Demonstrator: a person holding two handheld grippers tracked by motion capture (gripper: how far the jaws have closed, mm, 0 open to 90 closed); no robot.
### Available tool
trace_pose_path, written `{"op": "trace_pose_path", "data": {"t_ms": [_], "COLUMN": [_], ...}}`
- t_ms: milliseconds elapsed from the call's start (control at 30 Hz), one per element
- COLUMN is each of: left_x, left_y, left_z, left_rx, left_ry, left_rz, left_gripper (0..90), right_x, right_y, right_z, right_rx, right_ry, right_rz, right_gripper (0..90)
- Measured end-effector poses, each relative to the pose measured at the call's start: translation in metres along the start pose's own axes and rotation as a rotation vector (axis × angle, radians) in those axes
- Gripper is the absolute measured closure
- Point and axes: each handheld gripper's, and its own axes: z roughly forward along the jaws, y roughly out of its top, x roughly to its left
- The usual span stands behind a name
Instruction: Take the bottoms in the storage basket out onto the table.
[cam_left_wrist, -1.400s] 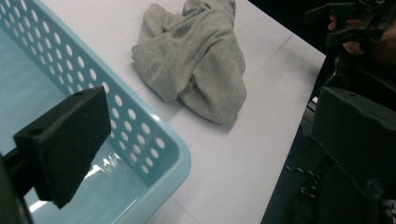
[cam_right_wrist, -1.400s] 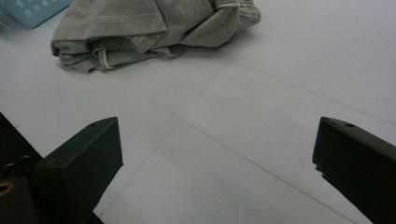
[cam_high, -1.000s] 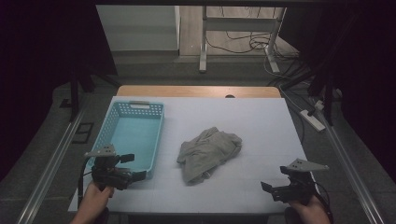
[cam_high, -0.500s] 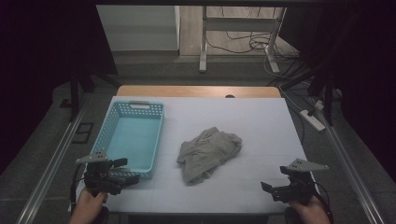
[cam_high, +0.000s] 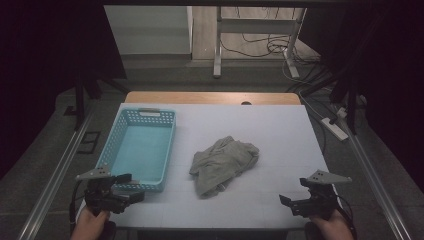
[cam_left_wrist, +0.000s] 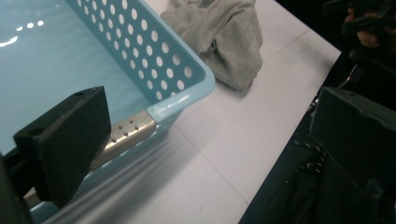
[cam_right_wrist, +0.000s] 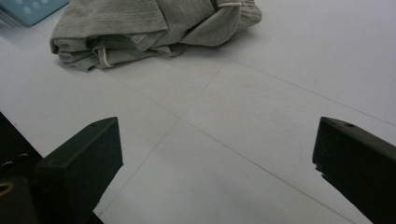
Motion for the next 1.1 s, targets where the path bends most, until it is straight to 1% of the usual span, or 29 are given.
{"op": "trace_pose_path", "data": {"t_ms": [367, 633, 967, 1100], "left_x": [-0.002, -0.003, -0.003, -0.003], "left_y": [-0.003, -0.005, -0.01, -0.011], "left_z": [-0.004, -0.008, -0.016, -0.019], "left_rx": [0.001, 0.001, -0.01, -0.004], "left_ry": [0.015, 0.022, 0.027, 0.035], "left_rz": [0.001, -0.005, -0.009, -0.008], "left_gripper": [0.0, 0.0, 0.0, 0.0], "right_x": [0.0, 0.0, 0.0, 0.0], "right_y": [0.0, 0.0, 0.0, 0.0], "right_z": [-0.001, -0.001, -0.001, -0.001], "right_rx": [-0.006, -0.007, -0.011, -0.01], "right_ry": [0.0, 0.0, -0.001, -0.001], "right_rz": [-0.002, -0.003, -0.002, -0.005], "right_gripper": [2.0, 2.0, 1.9, 2.0]}}
